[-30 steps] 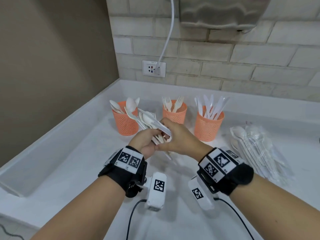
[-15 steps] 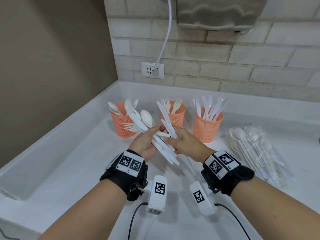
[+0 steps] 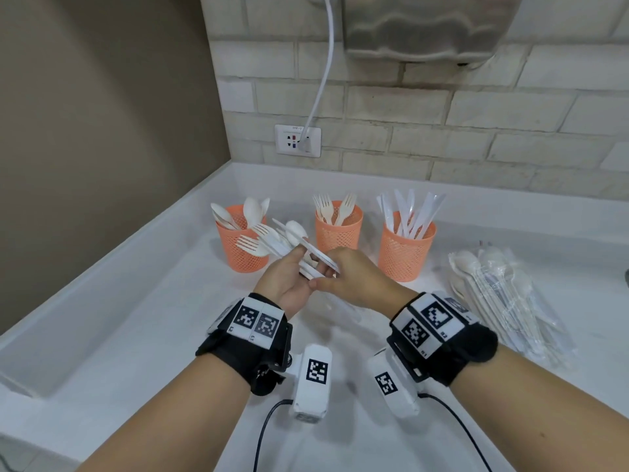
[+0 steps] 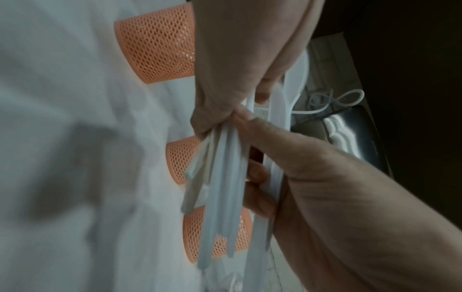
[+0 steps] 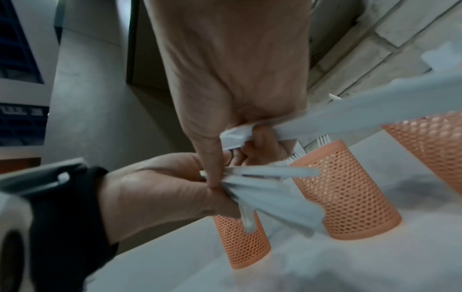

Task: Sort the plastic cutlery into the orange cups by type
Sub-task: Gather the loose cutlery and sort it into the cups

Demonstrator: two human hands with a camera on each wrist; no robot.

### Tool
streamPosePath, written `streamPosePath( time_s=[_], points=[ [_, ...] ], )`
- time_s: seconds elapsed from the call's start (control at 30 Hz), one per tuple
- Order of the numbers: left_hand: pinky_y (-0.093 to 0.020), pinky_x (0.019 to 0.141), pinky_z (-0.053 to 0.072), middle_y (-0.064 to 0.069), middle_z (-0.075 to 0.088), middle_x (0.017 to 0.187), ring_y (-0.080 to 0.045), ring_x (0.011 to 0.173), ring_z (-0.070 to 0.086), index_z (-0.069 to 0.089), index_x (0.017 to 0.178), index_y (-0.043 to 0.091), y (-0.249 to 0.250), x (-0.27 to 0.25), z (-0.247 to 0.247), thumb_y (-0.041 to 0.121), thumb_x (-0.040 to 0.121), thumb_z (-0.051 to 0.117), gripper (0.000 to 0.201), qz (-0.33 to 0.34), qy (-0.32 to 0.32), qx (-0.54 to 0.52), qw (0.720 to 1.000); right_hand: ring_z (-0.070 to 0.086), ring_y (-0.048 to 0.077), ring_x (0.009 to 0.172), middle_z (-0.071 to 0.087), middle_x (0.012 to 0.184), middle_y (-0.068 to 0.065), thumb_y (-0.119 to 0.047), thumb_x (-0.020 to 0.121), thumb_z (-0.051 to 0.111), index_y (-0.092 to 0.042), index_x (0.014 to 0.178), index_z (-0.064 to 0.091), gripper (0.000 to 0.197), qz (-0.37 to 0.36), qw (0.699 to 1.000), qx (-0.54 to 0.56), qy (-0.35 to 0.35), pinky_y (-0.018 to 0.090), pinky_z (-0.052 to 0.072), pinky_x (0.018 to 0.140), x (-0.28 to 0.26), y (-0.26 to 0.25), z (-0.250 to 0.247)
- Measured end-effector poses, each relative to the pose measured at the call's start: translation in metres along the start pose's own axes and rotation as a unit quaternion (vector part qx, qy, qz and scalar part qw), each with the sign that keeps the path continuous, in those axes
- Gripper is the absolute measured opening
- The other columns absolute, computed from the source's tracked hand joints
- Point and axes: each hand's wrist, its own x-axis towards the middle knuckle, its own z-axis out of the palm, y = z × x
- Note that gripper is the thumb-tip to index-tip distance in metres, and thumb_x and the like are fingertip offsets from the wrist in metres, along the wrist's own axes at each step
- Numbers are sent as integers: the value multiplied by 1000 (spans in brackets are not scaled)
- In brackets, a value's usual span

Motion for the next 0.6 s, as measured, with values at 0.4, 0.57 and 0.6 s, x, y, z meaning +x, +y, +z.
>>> streamPosePath(
  time_s=[0.4, 0.57, 0.6],
  points=[
    [-40, 75, 48, -7, 49, 74, -19, 68, 51, 48, 78, 7, 11, 12, 1, 10, 97, 43, 20, 4, 94, -81, 992, 46, 14, 73, 51, 81, -5, -35, 90, 58, -12, 98, 46, 27, 35, 996, -48, -72, 13, 31, 54, -12, 14, -20],
    [-41, 85, 45, -10, 46, 73, -20, 67, 49, 44, 73, 8, 10, 16, 2, 4, 97, 38, 25, 9, 85, -92, 992, 46, 4, 62, 53, 77, -3, -33, 92, 55, -12, 116, 36, 37, 61, 993, -35, -93, 7, 35, 46, -12, 19, -18],
    [-41, 86, 45, -10, 45, 72, -20, 66, 48, 44, 73, 8, 10, 15, 3, 4, 97, 37, 25, 7, 87, -93, 992, 46, 3, 61, 53, 73, -5, -32, 93, 52, -14, 117, 36, 33, 65, 992, -32, -108, 6, 35, 46, -13, 20, -19]
  ],
)
